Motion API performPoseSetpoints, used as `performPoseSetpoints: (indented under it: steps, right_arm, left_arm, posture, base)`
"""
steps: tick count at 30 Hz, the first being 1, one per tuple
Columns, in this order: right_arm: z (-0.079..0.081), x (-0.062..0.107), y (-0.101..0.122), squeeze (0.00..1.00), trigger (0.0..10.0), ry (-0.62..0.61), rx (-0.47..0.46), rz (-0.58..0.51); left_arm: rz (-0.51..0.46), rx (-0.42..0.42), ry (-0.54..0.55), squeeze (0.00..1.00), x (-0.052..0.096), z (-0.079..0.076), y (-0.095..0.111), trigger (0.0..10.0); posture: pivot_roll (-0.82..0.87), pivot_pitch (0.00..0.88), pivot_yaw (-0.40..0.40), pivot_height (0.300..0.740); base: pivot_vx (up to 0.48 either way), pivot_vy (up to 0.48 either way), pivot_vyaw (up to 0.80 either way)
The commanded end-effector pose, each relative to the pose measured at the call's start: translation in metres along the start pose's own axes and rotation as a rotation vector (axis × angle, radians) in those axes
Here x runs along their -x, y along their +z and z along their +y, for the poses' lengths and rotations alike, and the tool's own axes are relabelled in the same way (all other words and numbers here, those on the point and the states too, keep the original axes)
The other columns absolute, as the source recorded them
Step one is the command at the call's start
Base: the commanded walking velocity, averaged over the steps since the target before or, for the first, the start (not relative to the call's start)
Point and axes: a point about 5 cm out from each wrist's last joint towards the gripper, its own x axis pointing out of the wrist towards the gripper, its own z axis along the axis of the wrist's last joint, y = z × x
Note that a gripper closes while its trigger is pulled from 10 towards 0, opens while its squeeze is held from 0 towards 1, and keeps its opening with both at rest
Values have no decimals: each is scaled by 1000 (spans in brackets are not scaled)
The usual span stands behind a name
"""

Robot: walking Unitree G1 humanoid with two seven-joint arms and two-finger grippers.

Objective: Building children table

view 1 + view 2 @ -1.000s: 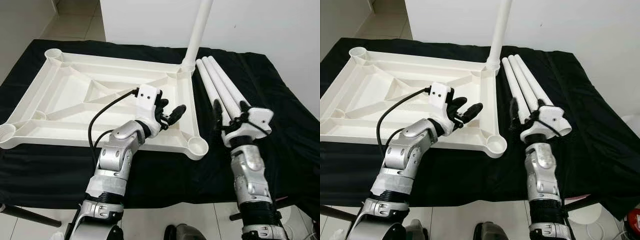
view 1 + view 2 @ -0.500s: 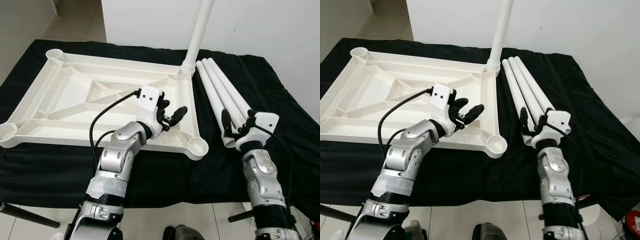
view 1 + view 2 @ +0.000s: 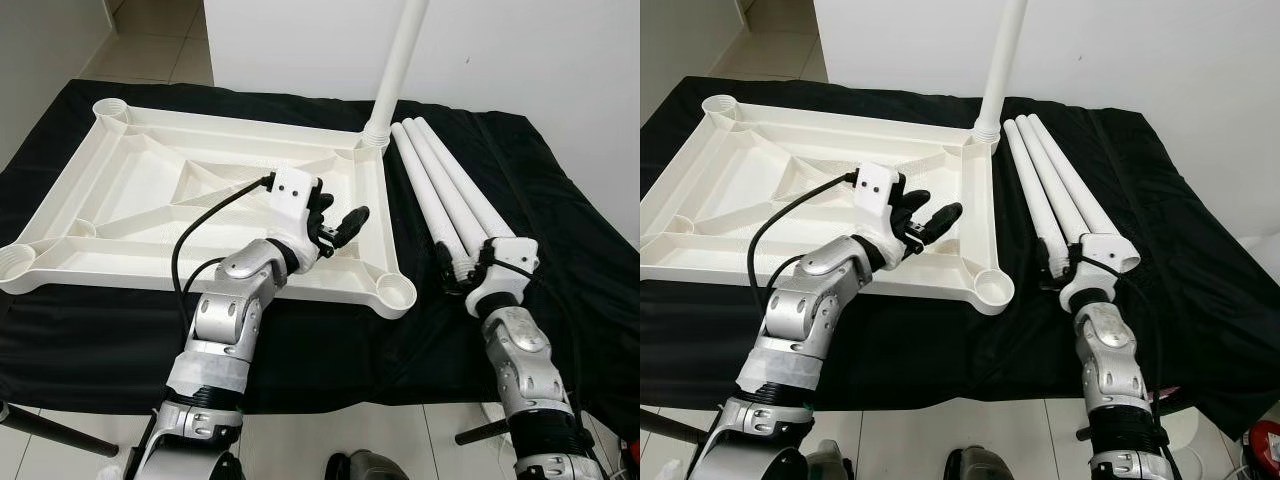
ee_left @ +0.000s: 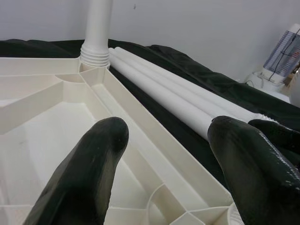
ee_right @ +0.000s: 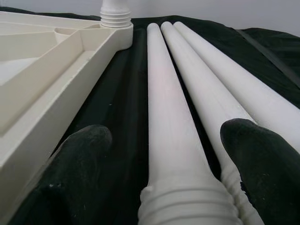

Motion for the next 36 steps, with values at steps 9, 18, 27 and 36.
performPoseSetpoints:
  steps: [9,18,27,36]
  right_arm:
    - [6,-1,-19,0,10000,27,-12,89]
    - [8,-2,-25,0,10000,8,-31,122]
    - [10,-12,-21,0,10000,6,-37,94]
    - [13,-16,-25,0,9647,10,-61,118]
  left_arm:
    - [-11,-20,35,0,-1,1,4,10000]
    - [-21,-25,37,0,-2,3,6,10000]
    - [-30,-31,27,0,-5,2,8,10000]
    - [-40,-40,28,0,-6,3,11,10000]
  posture:
    - [89,12,-68,740]
    - [85,6,-70,740]
    - [78,1,-53,740]
    - [86,0,-52,740]
  base:
    - [0,0,0]
    - [0,0,0]
    - [0,0,0]
    - [0,0,0]
